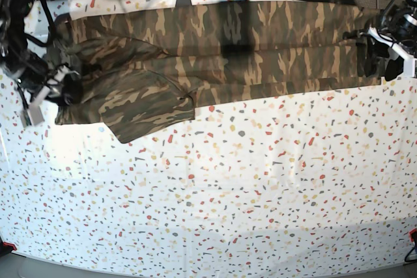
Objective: Fold the T-shirt properly
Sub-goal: 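Release the hem and move the right gripper to the sleeve beside it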
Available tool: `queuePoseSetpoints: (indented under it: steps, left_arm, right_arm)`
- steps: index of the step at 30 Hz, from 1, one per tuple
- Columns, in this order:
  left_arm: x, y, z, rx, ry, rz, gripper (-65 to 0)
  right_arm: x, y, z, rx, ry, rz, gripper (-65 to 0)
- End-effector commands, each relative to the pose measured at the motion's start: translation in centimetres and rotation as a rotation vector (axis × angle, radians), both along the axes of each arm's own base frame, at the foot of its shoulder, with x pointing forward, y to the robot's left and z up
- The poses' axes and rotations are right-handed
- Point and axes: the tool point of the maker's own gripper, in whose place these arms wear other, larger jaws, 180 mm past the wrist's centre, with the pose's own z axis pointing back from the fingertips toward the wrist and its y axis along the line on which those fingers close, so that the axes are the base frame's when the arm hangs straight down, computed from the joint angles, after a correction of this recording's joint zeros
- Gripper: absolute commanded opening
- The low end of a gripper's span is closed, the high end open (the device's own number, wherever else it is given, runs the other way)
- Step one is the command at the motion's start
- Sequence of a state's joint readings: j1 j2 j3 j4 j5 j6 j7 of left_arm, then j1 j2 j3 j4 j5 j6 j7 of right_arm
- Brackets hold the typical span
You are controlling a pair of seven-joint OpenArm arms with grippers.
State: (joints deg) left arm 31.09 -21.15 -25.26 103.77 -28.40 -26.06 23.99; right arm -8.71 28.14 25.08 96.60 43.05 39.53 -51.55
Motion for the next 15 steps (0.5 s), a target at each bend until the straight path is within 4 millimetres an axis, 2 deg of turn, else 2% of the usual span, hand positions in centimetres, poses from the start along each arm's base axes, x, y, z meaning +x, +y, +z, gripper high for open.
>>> queuePoseSetpoints:
  steps: [1, 4, 10, 15]
  left_arm:
    - [0.6, 0.2, 1.3, 0.005, -0.048, -0.006, -34.7]
    - [0.5, 0.2, 1.2, 0.005, -0.044, -0.006, -34.7]
    - [0.5, 0.2, 1.2, 0.003, -0.045, -0.005, -34.7]
    - [0.5, 0.2, 1.2, 0.003, -0.046, -0.004, -34.7]
  right_arm:
    - [1.8, 0.1, 1.9, 0.001, -0.061, 0.013, -48.0]
    - [4.6, 1.6, 2.4, 0.014, -0.06, 0.037, -48.0]
    - [7.9, 2.5, -0.8, 0.023, 0.047, 0.052, -48.0]
    - [11.0, 2.0, -2.1, 0.071, 0.101, 0.02, -48.0]
